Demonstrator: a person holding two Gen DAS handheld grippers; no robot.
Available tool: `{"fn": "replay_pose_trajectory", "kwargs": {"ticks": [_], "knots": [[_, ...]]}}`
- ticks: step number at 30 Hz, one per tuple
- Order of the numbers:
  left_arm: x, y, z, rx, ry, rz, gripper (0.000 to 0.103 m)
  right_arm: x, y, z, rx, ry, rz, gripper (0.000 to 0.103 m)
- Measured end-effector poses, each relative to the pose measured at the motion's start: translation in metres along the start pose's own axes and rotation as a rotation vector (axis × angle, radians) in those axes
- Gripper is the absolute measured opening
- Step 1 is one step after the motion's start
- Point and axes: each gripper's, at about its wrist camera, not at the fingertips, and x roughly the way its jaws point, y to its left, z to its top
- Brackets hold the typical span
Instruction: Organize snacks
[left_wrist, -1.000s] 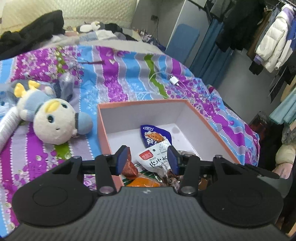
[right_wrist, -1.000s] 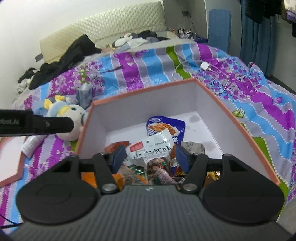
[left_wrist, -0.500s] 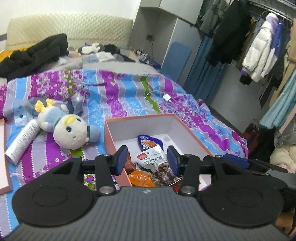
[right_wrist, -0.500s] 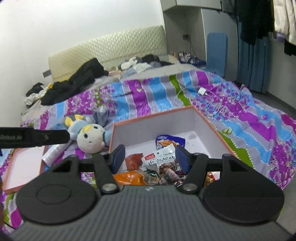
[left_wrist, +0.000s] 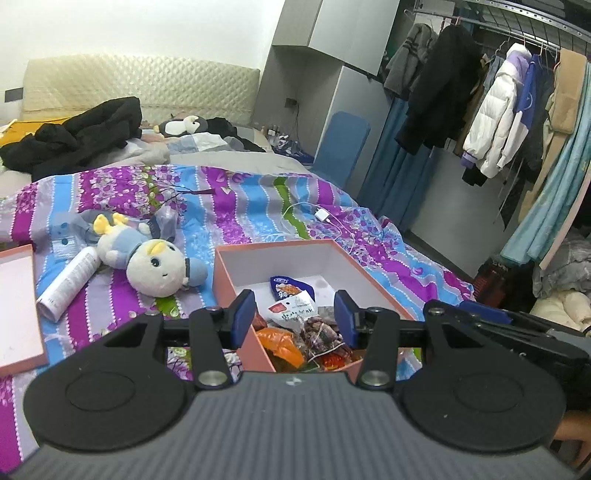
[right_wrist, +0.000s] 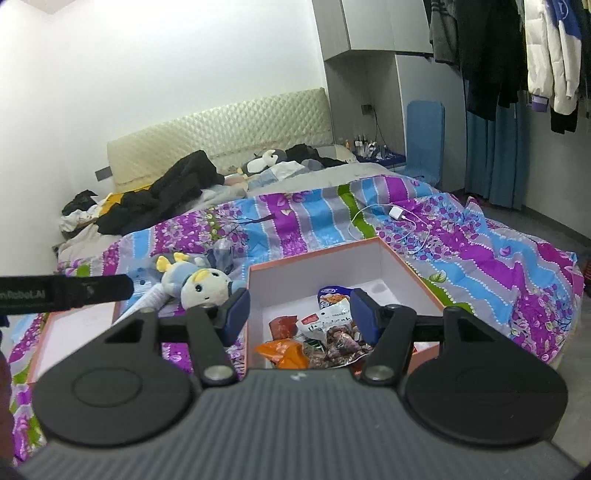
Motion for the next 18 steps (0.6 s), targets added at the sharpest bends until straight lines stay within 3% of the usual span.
{"fn": "replay_pose_trajectory", "kwargs": {"ticks": [5,8,18], "knots": [[-0.023,-0.007,-0.020,0.019,-0.010,0.009,0.058,-0.025,0.004,-0.011,-0.010,-0.031,0.006,0.062],[-0.036,-0.011,-0.033,0.019,-0.015,0.019,0.066,-0.035,0.005,-0.020,-0.015,-0.042,-0.008,0.062],[-0.059,-0.016,-0.067,0.039,-0.018,0.036,0.079,-0.054,-0.004,-0.052,0.014,-0.020,-0.031,0.063]]}}
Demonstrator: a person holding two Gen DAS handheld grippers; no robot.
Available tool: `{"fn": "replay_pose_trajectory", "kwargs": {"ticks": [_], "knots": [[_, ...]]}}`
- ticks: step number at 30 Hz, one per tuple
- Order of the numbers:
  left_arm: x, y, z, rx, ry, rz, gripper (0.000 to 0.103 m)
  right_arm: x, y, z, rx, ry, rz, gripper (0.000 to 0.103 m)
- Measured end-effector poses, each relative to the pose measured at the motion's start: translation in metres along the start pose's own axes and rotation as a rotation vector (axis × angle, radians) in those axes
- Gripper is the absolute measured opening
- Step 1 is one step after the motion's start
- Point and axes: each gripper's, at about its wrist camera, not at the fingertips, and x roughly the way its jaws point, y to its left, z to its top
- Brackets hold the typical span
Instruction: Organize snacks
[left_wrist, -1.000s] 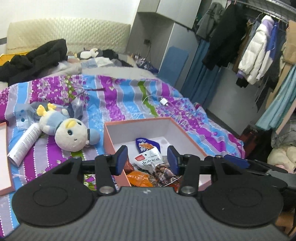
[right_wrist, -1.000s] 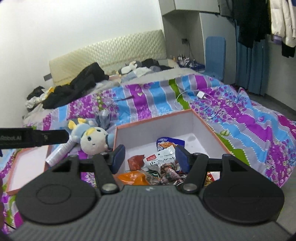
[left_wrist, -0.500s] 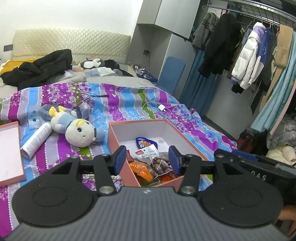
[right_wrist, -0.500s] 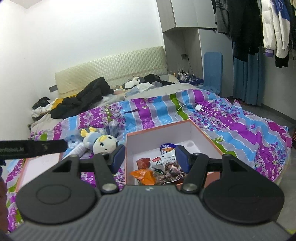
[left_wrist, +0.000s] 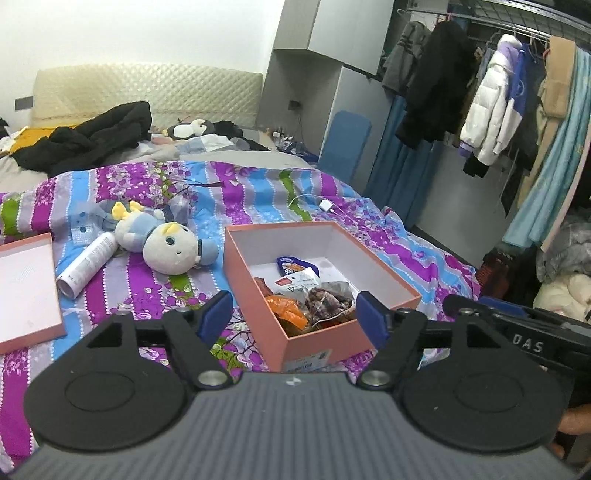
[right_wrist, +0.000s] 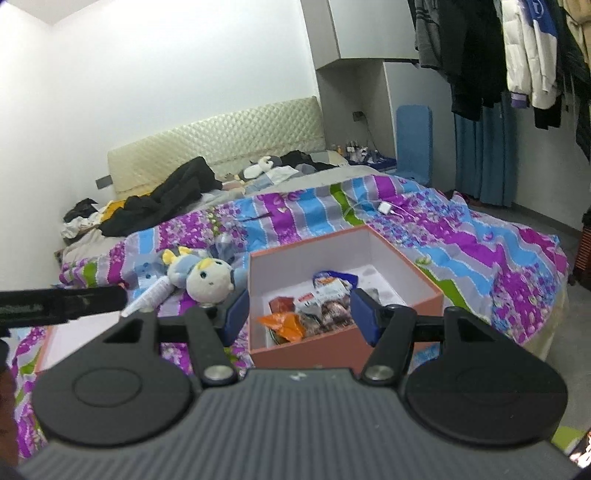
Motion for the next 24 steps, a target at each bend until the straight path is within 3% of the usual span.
{"fn": "replay_pose_trajectory", "kwargs": {"ticks": [2,24], "knots": [[-0.004,-0.001,-0.005,0.005,-0.003,0.003,0.083,-0.001,0.001,-0.005,-0.002,0.004,-0.005,0.063],[0.002,0.001,-0.026,-0.011,0.031,0.021,0.084,0.002,0.000,-0.021,-0.001,0.025,-0.014,0.064]]}}
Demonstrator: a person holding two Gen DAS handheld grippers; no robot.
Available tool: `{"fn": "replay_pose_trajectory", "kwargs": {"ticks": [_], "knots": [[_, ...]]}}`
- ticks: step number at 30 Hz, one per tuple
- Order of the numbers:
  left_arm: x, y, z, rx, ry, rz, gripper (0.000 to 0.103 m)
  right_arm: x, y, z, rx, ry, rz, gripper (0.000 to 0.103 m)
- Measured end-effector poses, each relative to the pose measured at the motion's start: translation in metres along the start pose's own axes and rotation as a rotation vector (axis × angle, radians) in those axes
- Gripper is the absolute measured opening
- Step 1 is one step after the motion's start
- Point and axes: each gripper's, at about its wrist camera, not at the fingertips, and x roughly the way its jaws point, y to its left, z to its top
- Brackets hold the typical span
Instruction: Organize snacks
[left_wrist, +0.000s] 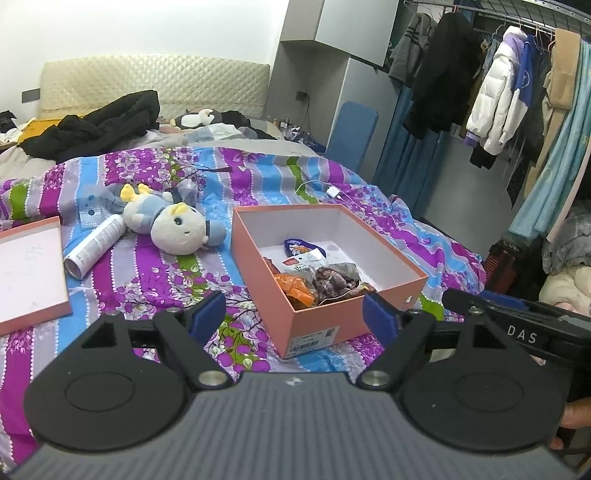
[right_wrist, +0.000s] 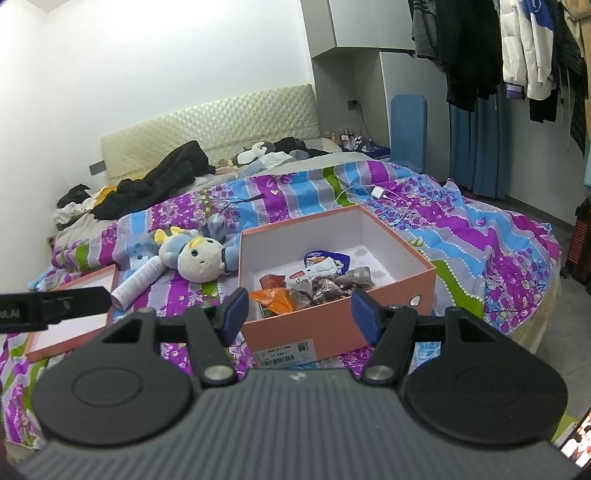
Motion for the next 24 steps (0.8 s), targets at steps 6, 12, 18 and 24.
{"fn": "replay_pose_trajectory", "kwargs": {"ticks": [6,12,18,24], "knots": [[0.0001,0.0002,-0.0003,-0.003,0.002,0.000,0.084,0.0001,0.0000,0.0006,-0.011,-0.002,-0.001,0.064],[-0.0004,0.0037,-0.0009,-0.005,0.001,0.003,0.085,-0.0005,0.0003,0.0009,-0.019,0.001,0.009,0.064],[-0.0002,0.0062,-0.0011,-0.003,0.004,0.011,0.094,-0.0008,0.0013,0.0005,-0.025,-0.001,0.004,0.064],[0.0022,0.0072,-0.0016,0.018,0.014,0.046,0.098,-0.0012,-0.0020,0.0012,-0.011,-0.029,-0.013,0.100]]}}
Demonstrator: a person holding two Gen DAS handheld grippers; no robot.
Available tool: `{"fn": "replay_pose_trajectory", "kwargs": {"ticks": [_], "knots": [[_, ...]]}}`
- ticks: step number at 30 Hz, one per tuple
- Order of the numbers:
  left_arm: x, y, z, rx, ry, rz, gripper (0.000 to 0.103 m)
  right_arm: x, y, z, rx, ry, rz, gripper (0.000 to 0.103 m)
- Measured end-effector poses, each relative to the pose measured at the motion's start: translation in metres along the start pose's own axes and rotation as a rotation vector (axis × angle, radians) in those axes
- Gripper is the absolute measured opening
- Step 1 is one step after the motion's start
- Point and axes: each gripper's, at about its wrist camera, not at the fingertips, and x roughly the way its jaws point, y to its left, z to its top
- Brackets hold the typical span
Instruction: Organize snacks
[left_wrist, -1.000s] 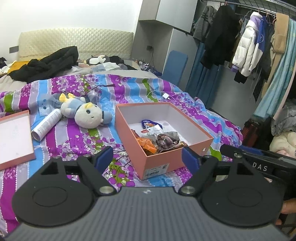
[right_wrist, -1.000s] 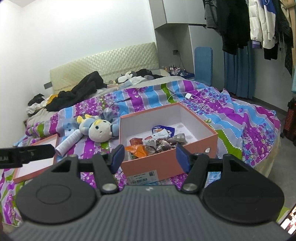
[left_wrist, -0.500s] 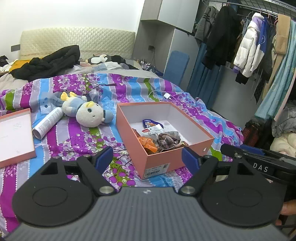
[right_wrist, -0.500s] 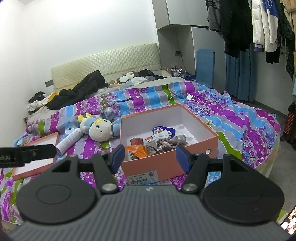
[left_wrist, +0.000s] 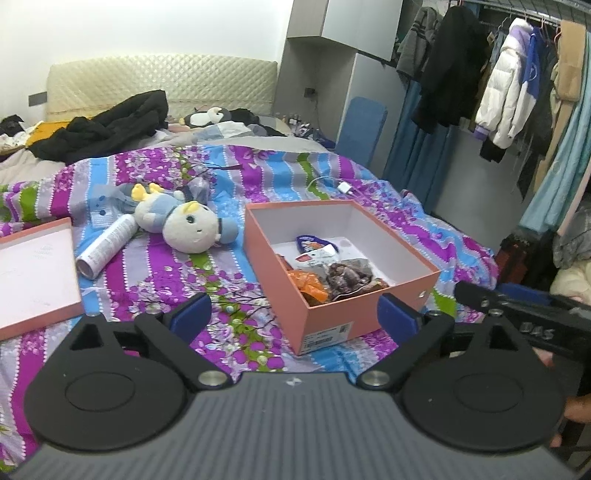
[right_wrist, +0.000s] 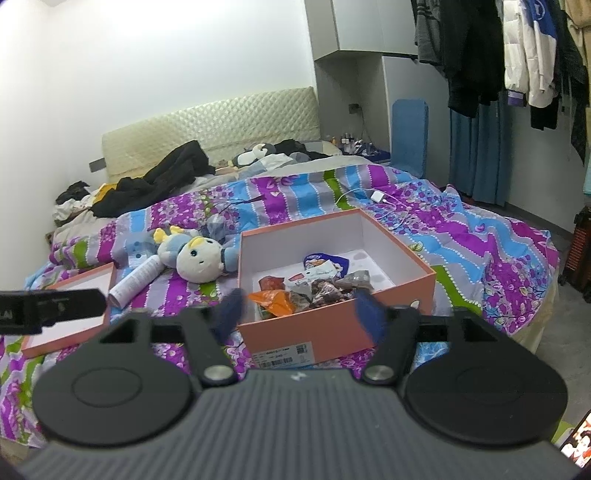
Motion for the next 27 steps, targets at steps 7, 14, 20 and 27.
{"fn": "replay_pose_trajectory", "kwargs": {"ticks": [7,14,20,27], "knots": [[0.0003,0.0017,0.0011,-0.011,0.003,0.013,0.098,0.0025,-0.0009,-0.0003,0.002,0.003,0.000,0.103],[-0.0008,0.0016,0.0043,-0.008,0.019,0.025,0.099,0.0004,0.0016,0.0003,-0.003,-0.010,0.000,0.103],[-0.0026,-0.0008,0.0045,0.011,0.007,0.051,0.099,0.0003,0.0029,-0.0001,-0.003,-0.007,0.001,0.103],[-0.0048,0.0012,0.0034,-0.009,0.002,0.038,0.100,-0.0010,0.0052,-0.0012,-0.007,-0.008,0.004,0.103]]}}
